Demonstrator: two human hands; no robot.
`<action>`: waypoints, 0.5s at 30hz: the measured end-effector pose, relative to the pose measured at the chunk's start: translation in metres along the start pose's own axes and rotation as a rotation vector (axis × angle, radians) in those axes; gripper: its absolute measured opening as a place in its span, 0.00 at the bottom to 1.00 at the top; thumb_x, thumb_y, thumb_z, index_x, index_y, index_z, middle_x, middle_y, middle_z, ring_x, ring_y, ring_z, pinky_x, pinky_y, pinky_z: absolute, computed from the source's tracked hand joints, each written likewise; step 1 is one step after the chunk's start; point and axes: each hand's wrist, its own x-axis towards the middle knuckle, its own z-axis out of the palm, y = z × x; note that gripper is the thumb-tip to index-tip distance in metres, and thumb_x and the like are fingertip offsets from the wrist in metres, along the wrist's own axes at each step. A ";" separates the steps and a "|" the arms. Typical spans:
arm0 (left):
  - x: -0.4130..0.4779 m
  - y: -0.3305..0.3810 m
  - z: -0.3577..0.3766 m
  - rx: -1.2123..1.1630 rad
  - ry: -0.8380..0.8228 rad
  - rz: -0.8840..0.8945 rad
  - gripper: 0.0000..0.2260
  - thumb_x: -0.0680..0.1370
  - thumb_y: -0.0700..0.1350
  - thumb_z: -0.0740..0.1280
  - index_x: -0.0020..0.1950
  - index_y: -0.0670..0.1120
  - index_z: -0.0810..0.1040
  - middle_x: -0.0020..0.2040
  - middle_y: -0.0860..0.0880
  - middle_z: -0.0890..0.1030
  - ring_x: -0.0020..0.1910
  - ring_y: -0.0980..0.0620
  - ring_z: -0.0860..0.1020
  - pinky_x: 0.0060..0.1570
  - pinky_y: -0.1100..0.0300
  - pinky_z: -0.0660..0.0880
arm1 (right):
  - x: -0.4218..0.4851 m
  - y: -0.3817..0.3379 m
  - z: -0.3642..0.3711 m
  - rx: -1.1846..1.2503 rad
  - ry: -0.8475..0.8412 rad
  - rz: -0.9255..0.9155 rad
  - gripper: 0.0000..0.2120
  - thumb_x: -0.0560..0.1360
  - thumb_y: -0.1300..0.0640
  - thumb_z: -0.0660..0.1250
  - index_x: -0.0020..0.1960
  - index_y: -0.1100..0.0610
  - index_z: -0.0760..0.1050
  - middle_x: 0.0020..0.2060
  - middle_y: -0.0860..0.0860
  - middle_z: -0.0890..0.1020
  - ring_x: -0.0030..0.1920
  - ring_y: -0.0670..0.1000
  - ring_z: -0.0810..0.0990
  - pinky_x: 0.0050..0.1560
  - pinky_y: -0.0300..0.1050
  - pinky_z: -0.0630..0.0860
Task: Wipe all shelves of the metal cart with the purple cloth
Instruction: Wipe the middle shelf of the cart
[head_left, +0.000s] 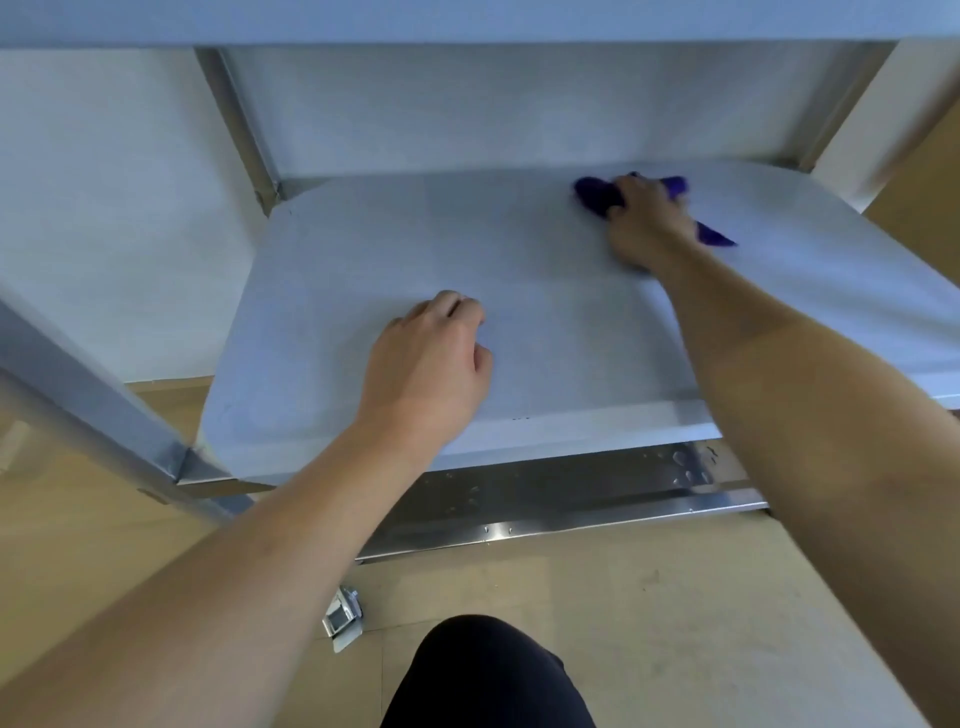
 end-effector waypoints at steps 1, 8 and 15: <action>0.000 0.000 0.000 0.004 0.002 0.000 0.14 0.75 0.41 0.59 0.58 0.45 0.77 0.59 0.50 0.78 0.54 0.45 0.76 0.50 0.54 0.72 | -0.004 -0.023 0.005 0.020 -0.021 -0.094 0.19 0.80 0.56 0.55 0.71 0.53 0.66 0.70 0.57 0.69 0.71 0.64 0.66 0.68 0.58 0.67; 0.000 -0.003 0.000 -0.009 0.024 -0.026 0.13 0.75 0.41 0.59 0.57 0.47 0.77 0.58 0.52 0.78 0.52 0.47 0.76 0.45 0.58 0.69 | -0.019 -0.073 0.021 0.112 -0.147 -0.448 0.23 0.81 0.51 0.55 0.75 0.47 0.61 0.74 0.50 0.67 0.72 0.59 0.66 0.69 0.54 0.66; 0.000 -0.002 0.000 -0.003 0.013 -0.017 0.13 0.74 0.40 0.60 0.56 0.46 0.78 0.58 0.52 0.78 0.52 0.46 0.76 0.47 0.56 0.70 | 0.038 0.085 -0.012 0.037 0.026 -0.003 0.21 0.80 0.51 0.56 0.72 0.49 0.63 0.71 0.59 0.68 0.70 0.65 0.66 0.67 0.63 0.67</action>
